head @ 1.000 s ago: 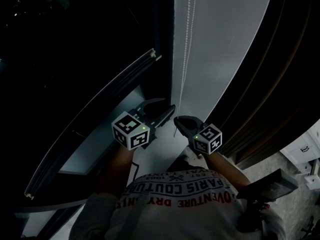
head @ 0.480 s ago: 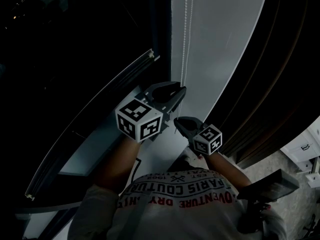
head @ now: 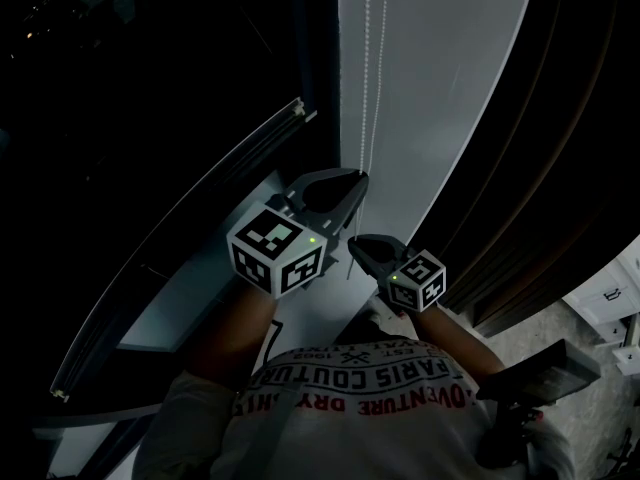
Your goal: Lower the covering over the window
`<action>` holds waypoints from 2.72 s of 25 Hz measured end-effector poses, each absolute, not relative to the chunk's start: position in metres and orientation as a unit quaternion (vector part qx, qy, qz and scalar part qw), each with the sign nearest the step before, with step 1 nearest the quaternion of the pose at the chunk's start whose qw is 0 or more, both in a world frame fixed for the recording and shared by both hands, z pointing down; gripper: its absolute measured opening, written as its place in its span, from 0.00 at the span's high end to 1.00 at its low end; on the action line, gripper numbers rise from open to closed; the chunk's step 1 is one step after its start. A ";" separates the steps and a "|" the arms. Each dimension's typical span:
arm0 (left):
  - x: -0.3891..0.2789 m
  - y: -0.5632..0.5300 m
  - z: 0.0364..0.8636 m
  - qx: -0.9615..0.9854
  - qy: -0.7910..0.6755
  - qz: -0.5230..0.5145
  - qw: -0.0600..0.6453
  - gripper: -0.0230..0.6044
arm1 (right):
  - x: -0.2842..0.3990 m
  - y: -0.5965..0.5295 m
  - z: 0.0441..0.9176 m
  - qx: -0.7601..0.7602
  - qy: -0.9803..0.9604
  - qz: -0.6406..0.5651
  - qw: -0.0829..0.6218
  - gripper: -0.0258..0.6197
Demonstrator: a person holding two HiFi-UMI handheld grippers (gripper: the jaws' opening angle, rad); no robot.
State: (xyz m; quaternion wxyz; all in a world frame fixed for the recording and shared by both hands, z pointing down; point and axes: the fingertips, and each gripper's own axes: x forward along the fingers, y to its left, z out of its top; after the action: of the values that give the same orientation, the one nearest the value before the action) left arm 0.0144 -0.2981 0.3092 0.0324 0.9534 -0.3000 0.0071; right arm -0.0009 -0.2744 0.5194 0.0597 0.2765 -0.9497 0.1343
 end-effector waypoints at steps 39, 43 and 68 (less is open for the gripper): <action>-0.010 -0.288 0.489 0.928 -0.331 0.083 0.148 0.95 | 0.015 -0.209 0.622 0.227 -0.924 0.246 0.186 0.80; -0.010 -0.285 0.488 0.930 -0.328 0.079 0.143 0.95 | 0.025 -0.236 0.553 0.244 -0.940 0.190 0.144 0.79; 0.001 -0.268 0.487 0.935 -0.317 0.080 0.139 0.95 | -0.017 -0.286 0.324 0.207 -0.976 0.062 -0.025 0.95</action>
State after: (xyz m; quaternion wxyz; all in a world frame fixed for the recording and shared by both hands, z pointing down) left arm 0.0011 -0.2679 0.4867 0.1385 0.9348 -0.3173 0.0797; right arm -0.0170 -0.2864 0.3242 -0.0247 0.2073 -0.9760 0.0620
